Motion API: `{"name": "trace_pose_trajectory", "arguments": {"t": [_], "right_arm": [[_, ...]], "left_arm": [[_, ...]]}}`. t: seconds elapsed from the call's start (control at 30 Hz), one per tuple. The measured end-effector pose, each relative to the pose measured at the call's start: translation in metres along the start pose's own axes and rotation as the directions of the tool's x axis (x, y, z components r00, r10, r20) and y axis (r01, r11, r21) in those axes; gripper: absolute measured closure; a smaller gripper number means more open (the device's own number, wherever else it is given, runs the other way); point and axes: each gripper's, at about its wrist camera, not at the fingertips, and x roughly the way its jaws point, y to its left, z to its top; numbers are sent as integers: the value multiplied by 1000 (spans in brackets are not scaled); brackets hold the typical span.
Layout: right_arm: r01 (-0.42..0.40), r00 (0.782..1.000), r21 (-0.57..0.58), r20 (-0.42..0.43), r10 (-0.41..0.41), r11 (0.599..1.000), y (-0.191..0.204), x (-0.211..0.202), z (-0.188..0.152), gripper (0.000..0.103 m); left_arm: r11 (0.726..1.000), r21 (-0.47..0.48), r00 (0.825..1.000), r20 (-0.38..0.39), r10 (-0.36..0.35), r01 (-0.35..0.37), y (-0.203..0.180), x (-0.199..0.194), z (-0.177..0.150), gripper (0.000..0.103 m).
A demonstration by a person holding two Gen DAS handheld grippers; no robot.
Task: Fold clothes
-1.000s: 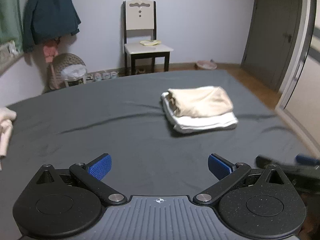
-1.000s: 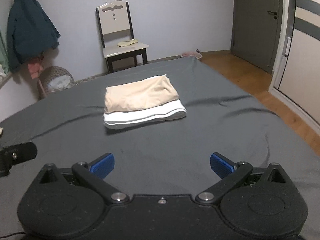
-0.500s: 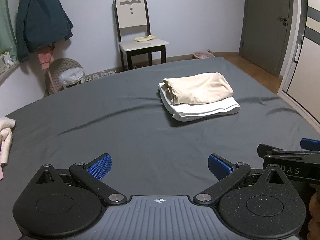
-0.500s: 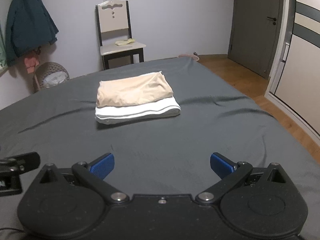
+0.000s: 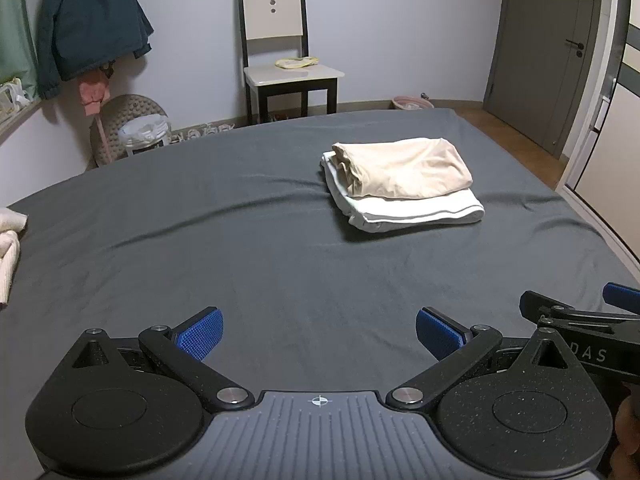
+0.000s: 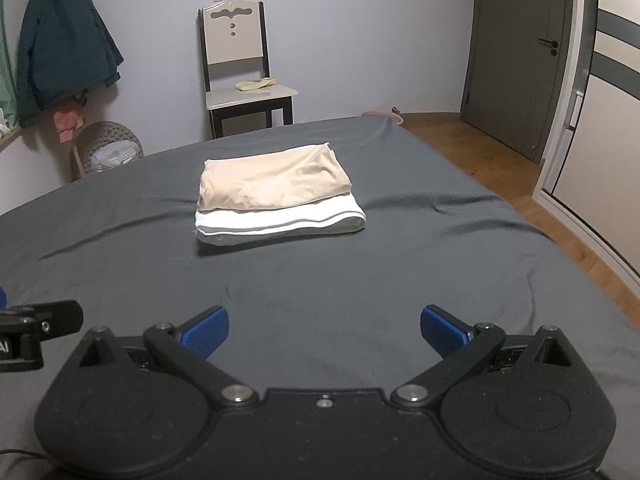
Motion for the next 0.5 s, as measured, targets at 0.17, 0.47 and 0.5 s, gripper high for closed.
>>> {"name": "trace_pose_trajectory", "arguments": {"t": [0.17, 0.47, 0.5], "right_arm": [[-1, 1000, -10, 2, 1, 1000, 2, 0, 0, 0], [3, 1000, -22, 7, -2, 1000, 4, -1, -2, 0], [2, 1000, -22, 6, -2, 1000, 4, -1, -2, 0]], "left_arm": [[1000, -3, 1000, -4, 0, 0, 1, 1, 0, 0], [1000, -5, 1000, 0, -3, 3, 2, 1, 1, 0], [1000, -5, 1000, -2, -3, 3, 2, 1, 1, 0]]}}
